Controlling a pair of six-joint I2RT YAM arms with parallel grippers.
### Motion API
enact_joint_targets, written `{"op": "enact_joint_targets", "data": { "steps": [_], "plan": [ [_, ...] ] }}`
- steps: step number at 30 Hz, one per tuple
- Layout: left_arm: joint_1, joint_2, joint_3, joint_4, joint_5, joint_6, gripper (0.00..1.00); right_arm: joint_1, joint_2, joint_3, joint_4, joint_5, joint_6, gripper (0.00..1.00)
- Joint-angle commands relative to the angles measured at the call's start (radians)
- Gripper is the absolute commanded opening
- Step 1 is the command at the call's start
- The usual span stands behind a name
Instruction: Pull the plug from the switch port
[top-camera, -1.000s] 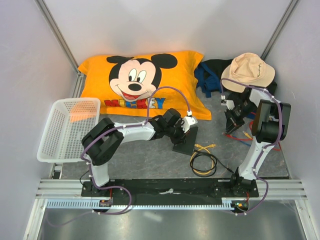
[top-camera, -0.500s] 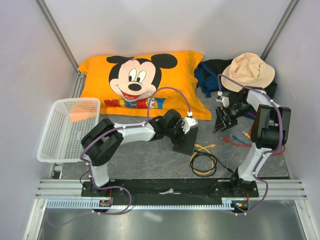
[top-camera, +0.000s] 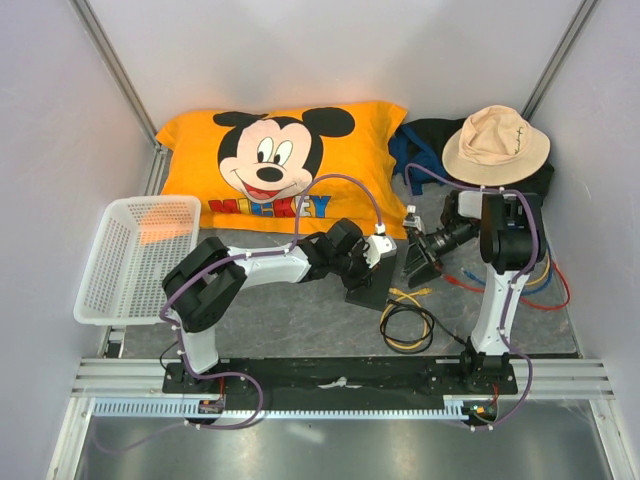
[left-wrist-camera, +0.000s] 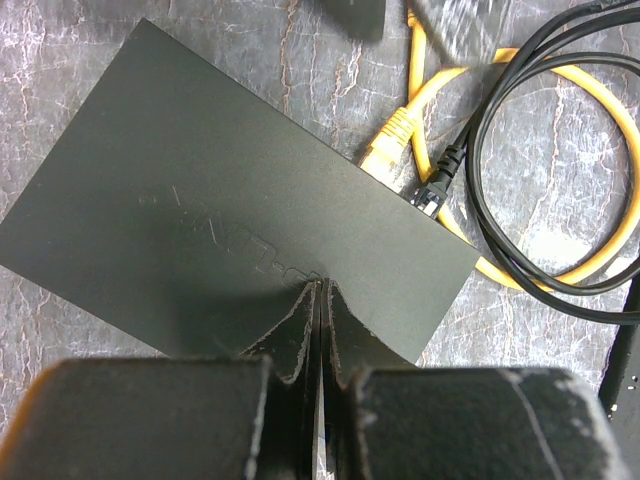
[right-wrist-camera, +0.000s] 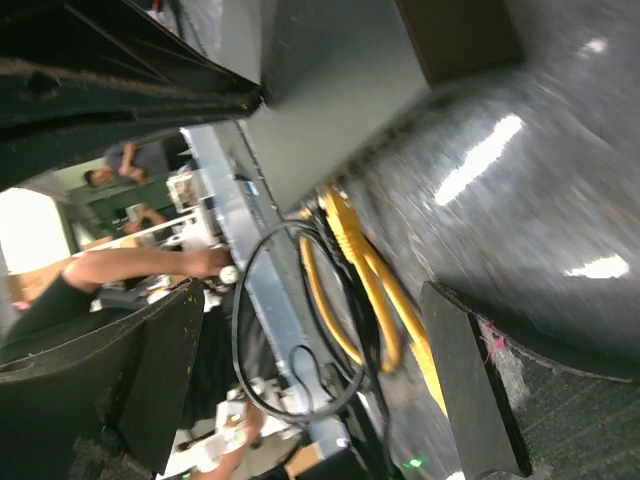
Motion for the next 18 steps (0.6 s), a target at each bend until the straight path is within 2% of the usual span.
{"op": "enact_joint_targets", "data": {
  "steps": [1,11,16,18],
  "plan": [
    [0.003,0.068,-0.067,-0.173,-0.124,0.064,0.02,0.078,0.062,0.003,0.117,0.018,0.022,0.96],
    [0.003,0.066,-0.064,-0.173,-0.129,0.066,0.02,0.127,0.125,0.010,0.140,-0.003,0.058,0.75],
    [0.003,0.069,-0.060,-0.176,-0.131,0.067,0.02,0.127,0.148,0.018,0.134,-0.006,0.059,0.70],
    [0.005,0.071,-0.060,-0.178,-0.131,0.067,0.02,0.127,0.152,0.020,0.135,-0.008,0.059,0.61]
  ]
}}
